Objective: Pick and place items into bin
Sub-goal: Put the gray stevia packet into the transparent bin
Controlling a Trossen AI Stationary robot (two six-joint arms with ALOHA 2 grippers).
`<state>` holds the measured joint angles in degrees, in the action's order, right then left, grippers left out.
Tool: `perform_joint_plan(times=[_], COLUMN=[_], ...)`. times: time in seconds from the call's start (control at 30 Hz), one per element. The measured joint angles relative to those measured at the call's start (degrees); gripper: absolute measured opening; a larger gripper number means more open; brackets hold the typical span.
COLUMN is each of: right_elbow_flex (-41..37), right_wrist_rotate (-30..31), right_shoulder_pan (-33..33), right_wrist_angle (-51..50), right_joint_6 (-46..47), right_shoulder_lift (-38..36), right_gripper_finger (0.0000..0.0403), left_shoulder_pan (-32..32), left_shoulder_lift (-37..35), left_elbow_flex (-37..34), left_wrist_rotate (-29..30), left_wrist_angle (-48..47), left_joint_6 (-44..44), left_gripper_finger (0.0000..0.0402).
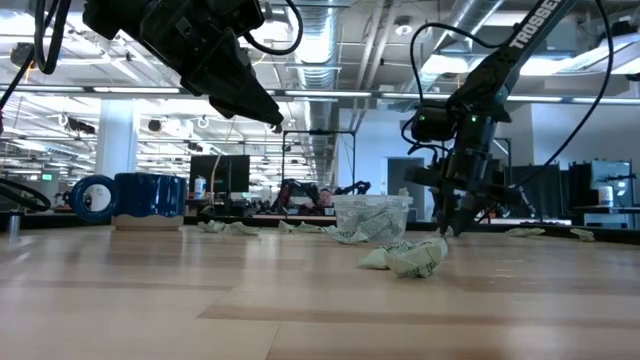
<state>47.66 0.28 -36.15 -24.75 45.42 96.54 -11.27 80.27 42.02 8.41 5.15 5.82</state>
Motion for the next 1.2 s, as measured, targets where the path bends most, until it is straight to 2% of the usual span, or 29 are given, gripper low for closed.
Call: perform_joint_plan(times=[0.13, 0.37, 0.57, 0.73, 0.97, 1.2], right_elbow_flex=[0.0, 0.0, 0.47, 3.27, 4.61, 4.57], right_wrist_rotate=[0.04, 0.08, -0.06, -1.05, -1.46, -1.82], right_shoulder_pan=[-0.04, -0.04, 0.07, 2.26, 11.86, 25.03], right_wrist_angle=[-0.18, 0.89, 0.59, -4.57, -5.83, -4.53], right_joint_6=[-1.67, -6.68, -9.41, -14.38, -25.11, -33.76], right_shoulder_lift=[0.05, 0.14, -0.52, -4.39, -11.81, -14.16], right_gripper_finger=[0.0073, 0.0007, 0.0002, 0.0001, 0.0001, 0.0001], left_shoulder_pan=[0.0, 0.0, -0.01, -0.02, -0.01, 0.0], left_shoulder_lift=[0.0, 0.0, 0.0, 0.0, 0.0, 0.0], left_elbow_flex=[0.0, 0.0, 0.0, 0.0, 0.0, 0.0], left_wrist_rotate=[0.0, 0.01, 0.01, 0.01, 0.01, 0.01], left_wrist_angle=[0.0, 0.0, 0.0, 0.0, 0.0, 0.05], left_joint_6=[0.0, 0.0, -0.02, -0.02, -0.02, -0.02], left_gripper_finger=[0.013, 0.013, 0.013, 0.013, 0.013, 0.013])
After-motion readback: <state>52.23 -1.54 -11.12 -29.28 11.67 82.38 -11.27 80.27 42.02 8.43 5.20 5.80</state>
